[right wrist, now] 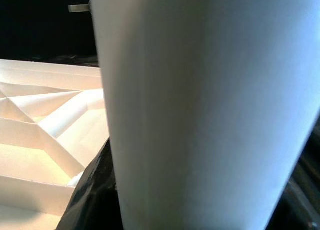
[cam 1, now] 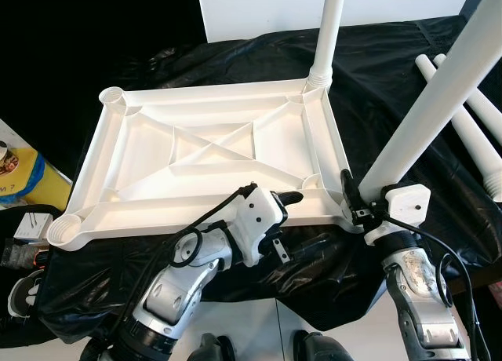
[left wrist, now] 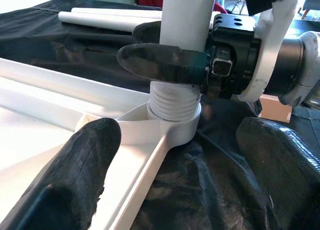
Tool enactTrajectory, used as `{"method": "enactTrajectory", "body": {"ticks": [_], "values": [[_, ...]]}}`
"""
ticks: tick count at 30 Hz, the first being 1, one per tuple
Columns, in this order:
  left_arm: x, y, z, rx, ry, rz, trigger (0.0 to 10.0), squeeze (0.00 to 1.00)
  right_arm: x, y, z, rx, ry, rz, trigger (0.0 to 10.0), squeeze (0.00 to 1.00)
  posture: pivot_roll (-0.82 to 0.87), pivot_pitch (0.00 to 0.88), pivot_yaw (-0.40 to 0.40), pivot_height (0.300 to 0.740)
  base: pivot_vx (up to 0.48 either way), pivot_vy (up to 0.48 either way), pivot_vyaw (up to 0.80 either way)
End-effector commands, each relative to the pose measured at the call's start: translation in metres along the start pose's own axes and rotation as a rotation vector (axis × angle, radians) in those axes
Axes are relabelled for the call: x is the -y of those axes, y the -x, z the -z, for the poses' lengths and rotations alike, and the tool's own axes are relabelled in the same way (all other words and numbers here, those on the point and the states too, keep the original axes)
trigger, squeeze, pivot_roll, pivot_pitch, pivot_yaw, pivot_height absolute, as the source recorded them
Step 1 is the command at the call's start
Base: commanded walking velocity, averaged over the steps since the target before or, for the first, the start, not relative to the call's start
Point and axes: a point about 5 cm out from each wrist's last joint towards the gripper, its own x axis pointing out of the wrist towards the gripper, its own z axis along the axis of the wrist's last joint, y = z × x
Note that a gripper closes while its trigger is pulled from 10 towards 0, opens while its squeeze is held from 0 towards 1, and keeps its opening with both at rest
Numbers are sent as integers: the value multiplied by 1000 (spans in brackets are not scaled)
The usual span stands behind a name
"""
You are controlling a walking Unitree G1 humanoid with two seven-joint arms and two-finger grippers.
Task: Building children table
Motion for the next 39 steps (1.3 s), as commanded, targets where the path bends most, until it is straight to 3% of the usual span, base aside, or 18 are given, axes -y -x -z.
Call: {"method": "enactTrajectory", "body": {"ticks": [1, 11, 14, 22, 39], "values": [[5, 1, 2, -12, 14, 46, 10000, 0, -4, 11, 22, -114, -13, -29, 10000, 0, -154, 181, 74, 740, 0, 0, 0], [4, 0, 0, -13, 12, 50, 10000, 0, -7, 15, 31, -118, 5, -93, 10000, 0, -159, 181, 80, 740, 0, 0, 0], [4, 0, 0, -14, 12, 52, 10000, 0, -8, 16, 34, -141, -35, -95, 10000, 0, -159, 182, 80, 740, 0, 0, 0], [6, 1, -1, -14, 15, 53, 10000, 0, -4, 15, 39, -183, -145, -45, 10000, 0, -154, 183, 79, 740, 0, 0, 0], [5, 2, -1, -20, 17, 48, 10000, 0, 0, 17, 49, -263, -229, 92, 10000, 0, -147, 185, 74, 740, 0, 0, 0]]}}
